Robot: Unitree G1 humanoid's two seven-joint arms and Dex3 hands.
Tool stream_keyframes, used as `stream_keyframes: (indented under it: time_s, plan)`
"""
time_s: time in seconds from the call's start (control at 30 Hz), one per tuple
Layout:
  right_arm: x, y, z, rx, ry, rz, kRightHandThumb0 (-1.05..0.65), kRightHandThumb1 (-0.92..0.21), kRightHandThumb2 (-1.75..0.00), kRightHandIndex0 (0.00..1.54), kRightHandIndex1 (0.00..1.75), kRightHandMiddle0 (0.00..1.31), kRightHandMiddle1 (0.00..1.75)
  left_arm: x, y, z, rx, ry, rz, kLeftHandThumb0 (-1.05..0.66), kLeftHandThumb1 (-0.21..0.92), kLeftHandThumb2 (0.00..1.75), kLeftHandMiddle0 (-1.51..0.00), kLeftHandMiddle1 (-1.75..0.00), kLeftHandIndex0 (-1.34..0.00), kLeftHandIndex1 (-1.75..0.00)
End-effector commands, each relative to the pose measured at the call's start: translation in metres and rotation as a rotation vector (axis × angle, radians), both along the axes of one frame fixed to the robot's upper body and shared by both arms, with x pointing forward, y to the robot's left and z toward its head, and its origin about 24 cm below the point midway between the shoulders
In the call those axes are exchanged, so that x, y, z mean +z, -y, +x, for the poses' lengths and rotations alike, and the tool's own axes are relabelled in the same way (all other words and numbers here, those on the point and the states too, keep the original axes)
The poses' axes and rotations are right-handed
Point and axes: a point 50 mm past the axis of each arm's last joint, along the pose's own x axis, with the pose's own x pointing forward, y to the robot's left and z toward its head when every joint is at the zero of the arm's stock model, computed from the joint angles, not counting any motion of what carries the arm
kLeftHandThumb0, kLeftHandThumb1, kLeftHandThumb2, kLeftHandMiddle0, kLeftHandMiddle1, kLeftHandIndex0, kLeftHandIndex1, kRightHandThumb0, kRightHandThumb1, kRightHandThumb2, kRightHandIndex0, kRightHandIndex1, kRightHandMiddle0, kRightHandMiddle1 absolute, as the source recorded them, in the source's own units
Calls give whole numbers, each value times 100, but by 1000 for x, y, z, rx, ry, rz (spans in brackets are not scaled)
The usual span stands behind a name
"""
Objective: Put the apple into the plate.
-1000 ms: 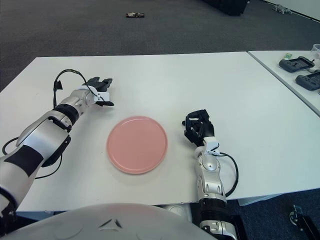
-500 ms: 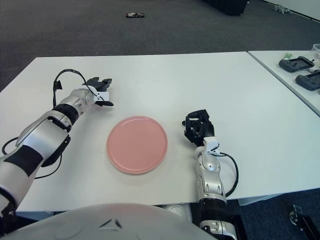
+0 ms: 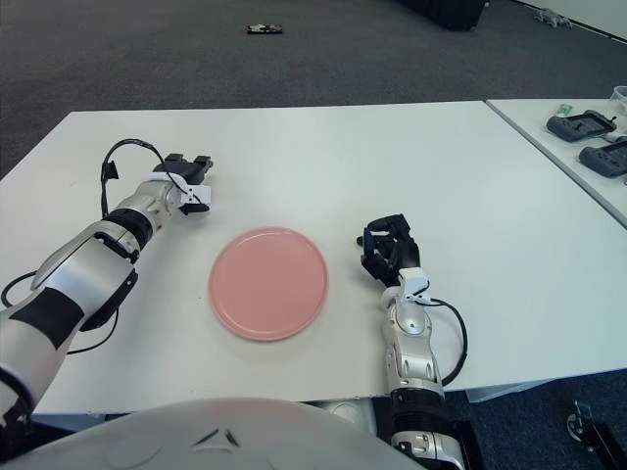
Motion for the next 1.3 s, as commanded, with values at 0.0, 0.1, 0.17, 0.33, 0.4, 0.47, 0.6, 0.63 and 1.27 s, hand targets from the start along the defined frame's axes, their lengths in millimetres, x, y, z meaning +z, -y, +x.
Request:
stream_keyframes:
  time_s: [0.0, 0.1, 0.17, 0.33, 0.4, 0.47, 0.6, 0.63, 1.27]
  plan:
    - [4, 1, 1, -3, 26, -4, -36, -80, -70, 48, 124, 26, 175, -11, -8, -7, 49, -17, -14, -6, 34, 116, -47, -159, -27, -170]
    - [5, 1, 2, -3, 33, -9, -36, -80, -70, 48, 124, 26, 175, -15, -13, -10, 76, 25, -36, -2, 29, 126, -62, -156, -40, -173]
    - [5, 1, 2, -2, 36, -9, -36, -80, -70, 49, 124, 26, 175, -15, -13, -10, 85, 50, -47, -1, 24, 133, -69, -156, -45, -174]
    - [5, 1, 2, 0, 47, -8, -36, -80, -70, 49, 123, 26, 175, -14, -13, -11, 120, 95, -112, 0, 15, 145, -79, -156, -53, -175]
    - [5, 1, 2, 0, 48, -6, -36, -79, -72, 49, 123, 27, 175, -14, -13, -11, 129, 102, -129, 0, 13, 148, -79, -158, -54, -175]
    - [5, 1, 2, 0, 49, -6, -36, -78, -72, 50, 123, 27, 175, -14, -13, -11, 136, 107, -141, 0, 12, 149, -80, -158, -55, -175]
    - [6, 2, 2, -7, 50, -2, -36, -77, -74, 50, 124, 28, 175, -14, -12, -11, 152, 120, -171, 0, 10, 152, -80, -161, -56, -175]
    - [6, 2, 2, -8, 51, -2, -36, -77, -75, 50, 124, 28, 175, -13, -12, -11, 154, 122, -176, 0, 10, 153, -80, -161, -57, -175]
    - [6, 2, 2, -11, 55, -1, -36, -78, -72, 50, 123, 27, 175, -13, -13, -11, 166, 138, -211, 0, 0, 162, -88, -160, -64, -175]
